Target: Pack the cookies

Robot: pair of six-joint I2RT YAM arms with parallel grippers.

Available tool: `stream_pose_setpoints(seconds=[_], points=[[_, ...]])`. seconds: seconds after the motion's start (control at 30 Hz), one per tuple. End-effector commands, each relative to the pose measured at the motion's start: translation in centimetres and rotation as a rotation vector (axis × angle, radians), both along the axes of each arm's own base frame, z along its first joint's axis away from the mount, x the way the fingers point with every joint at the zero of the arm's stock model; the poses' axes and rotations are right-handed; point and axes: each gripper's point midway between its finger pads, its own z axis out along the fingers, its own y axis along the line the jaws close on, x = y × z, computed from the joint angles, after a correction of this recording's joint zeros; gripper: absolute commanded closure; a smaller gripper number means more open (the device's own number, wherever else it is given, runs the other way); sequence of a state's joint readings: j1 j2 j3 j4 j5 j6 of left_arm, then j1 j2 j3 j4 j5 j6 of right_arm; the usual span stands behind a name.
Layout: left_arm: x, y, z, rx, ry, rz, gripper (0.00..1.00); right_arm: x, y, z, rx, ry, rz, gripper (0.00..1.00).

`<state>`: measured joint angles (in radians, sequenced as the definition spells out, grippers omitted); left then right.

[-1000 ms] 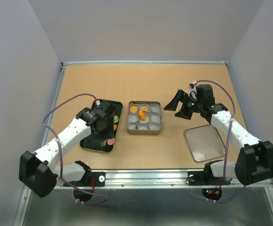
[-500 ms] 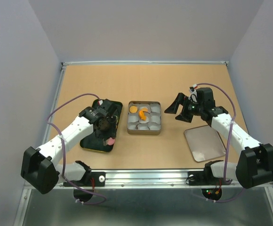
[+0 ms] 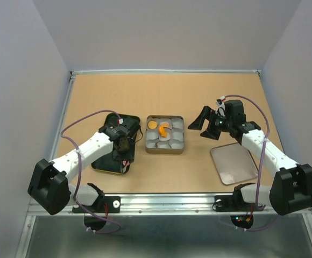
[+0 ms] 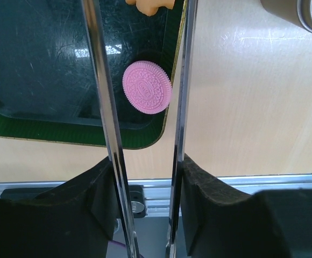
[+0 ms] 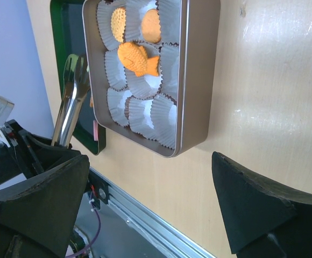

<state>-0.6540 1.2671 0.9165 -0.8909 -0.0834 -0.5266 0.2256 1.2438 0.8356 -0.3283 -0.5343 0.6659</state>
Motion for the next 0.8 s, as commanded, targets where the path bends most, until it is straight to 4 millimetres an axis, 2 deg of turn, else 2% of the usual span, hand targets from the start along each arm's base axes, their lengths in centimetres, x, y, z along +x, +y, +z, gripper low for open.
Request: stream_pose_setpoints(seconds=[0.0, 0.27, 0.37, 0.4, 0.47, 0.5, 0.6, 0.63, 0.73, 0.77], points=[[0.2, 0.4, 0.0, 0.030, -0.014, 0.010, 0.49, 0.2, 0.1, 0.4, 0.003, -0.047, 0.012, 0.00], [1.4, 0.4, 2.1, 0.042, -0.066, 0.018, 0.56, 0.0, 0.1, 0.4, 0.006, -0.045, 0.011, 0.00], [2.1, 0.5, 3.7, 0.053, -0.094, 0.024, 0.56, 0.1, 0.0, 0.4, 0.006, -0.045, 0.009, 0.00], [3.1, 0.1, 5.1, 0.045, -0.132, 0.024, 0.56, 0.2, 0.1, 0.5, 0.006, -0.048, 0.010, 0.00], [3.9, -0.2, 6.6, 0.041, -0.162, 0.022, 0.57, 0.2, 0.1, 0.5, 0.006, -0.047, 0.009, 0.00], [4.8, -0.8, 7.9, 0.028, -0.183, 0.020, 0.56, 0.3, 0.1, 0.6, 0.005, -0.049, 0.011, 0.00], [6.4, -2.0, 9.8, 0.020, -0.210, -0.008, 0.59, 1.2, -0.3, 1.0, -0.029, -0.087, -0.002, 0.00], [6.8, -2.4, 10.3, 0.022, -0.218, -0.016, 0.59, 1.7, -0.4, 1.7, -0.035, -0.111, -0.007, 0.00], [7.9, -4.8, 12.2, -0.005, -0.252, -0.056, 0.59, 2.5, -0.5, 3.1, -0.038, -0.146, -0.014, 0.00], [8.5, -6.0, 13.5, -0.035, -0.284, -0.074, 0.59, 2.8, -0.7, 3.3, -0.046, -0.148, -0.031, 0.00]])
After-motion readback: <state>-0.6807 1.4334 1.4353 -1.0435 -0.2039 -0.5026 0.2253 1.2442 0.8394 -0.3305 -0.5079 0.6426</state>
